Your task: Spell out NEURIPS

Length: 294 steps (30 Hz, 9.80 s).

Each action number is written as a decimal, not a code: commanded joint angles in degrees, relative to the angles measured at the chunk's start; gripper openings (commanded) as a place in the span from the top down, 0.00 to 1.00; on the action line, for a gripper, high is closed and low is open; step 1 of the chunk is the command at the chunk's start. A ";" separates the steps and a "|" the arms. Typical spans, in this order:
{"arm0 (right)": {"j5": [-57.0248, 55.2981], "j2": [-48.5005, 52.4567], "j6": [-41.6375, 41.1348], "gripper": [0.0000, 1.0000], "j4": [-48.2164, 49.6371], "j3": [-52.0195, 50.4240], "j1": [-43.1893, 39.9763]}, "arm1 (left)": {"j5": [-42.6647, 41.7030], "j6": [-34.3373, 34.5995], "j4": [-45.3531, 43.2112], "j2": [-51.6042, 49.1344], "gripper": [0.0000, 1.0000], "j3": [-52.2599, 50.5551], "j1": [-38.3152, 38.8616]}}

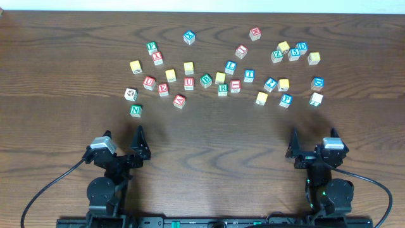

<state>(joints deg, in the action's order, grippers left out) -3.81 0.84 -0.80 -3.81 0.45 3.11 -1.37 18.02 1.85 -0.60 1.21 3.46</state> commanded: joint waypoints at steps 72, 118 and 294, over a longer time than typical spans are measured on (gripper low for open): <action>0.35 -0.39 0.46 0.01 -0.24 -0.13 -0.42 | -10.08 -16.55 55.63 -71.08 0.02 71.71 -0.17; 0.35 -0.39 0.46 0.01 -0.24 -0.13 -0.39 | -1.57 -23.06 60.13 -98.75 0.01 83.21 -0.31; 0.35 -0.39 0.46 0.01 -0.24 -0.13 -0.42 | -8.35 -22.21 32.76 -99.03 0.73 65.11 -3.76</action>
<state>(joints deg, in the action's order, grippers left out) -3.60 0.73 -0.80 -3.84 0.40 3.11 -6.76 -4.49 34.02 -105.01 65.10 -0.21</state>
